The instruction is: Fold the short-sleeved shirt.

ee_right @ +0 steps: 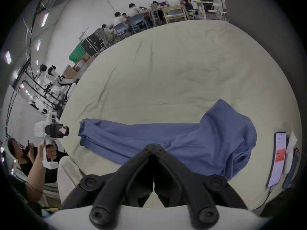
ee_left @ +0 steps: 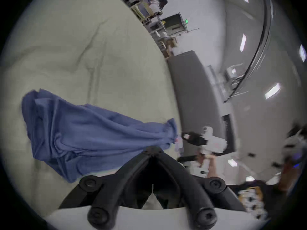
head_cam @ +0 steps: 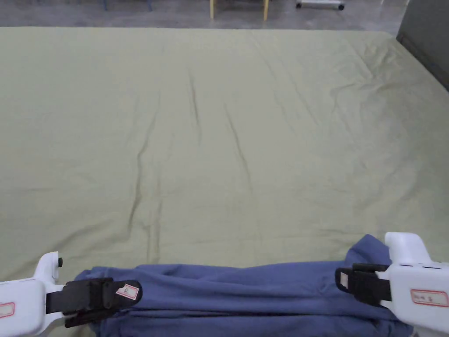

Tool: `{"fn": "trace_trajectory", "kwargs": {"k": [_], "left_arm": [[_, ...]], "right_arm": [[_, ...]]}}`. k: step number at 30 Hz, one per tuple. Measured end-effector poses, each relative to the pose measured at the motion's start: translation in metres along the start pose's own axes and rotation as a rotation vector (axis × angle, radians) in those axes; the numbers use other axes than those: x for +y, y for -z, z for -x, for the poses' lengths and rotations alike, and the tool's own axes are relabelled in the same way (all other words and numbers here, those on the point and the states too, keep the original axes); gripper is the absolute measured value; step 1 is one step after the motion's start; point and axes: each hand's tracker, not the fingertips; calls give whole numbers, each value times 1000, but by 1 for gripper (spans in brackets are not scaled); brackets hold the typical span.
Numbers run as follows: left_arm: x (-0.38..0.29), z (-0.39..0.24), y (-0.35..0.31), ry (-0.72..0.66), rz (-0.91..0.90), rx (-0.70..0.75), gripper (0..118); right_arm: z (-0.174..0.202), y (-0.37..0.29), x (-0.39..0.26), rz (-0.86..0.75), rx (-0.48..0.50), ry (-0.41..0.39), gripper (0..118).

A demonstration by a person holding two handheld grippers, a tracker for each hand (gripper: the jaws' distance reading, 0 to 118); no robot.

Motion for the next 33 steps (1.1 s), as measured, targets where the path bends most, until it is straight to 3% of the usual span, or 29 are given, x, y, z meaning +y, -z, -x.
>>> {"fn": "trace_trajectory", "kwargs": {"k": [1,2,4,5,8,12,13,21,24,25,26,27,29,33], "left_arm": [[4,9,-8,-57,22,-8,0],[9,22,-15,-92,11,19,16],[24,36,-25,-46,-20,222,118],[22,44,-27,-49,1,273,118],[19,58,-7,-136,33,157,118],[13,44,38,-69,100,171,118],[11,38,47,-39,94,190,118],[21,66,55,2,43,213,118],[1,42,61,29,19,279,118],[-3,43,59,24,5,299,105],[-2,37,54,0,-34,340,65],[-8,46,52,-85,-39,352,9],[-24,55,53,-213,-91,216,9],[-27,32,54,-113,-103,288,9]], "right_arm": [[0,0,0,3,7,-2,3],[0,0,0,2,5,-6,3],[2,-3,1,-1,1,-24,3],[5,-1,1,-3,16,-30,3],[15,0,2,0,35,-46,3],[29,8,3,18,34,-53,3],[16,11,5,20,37,-42,3],[25,15,6,26,56,-24,3],[26,16,5,28,61,-18,3],[27,16,5,31,60,-17,3],[30,15,5,40,46,-12,3],[33,12,4,51,27,-17,3],[35,4,2,65,-21,-53,3],[50,-38,4,68,-28,-100,3]]}}
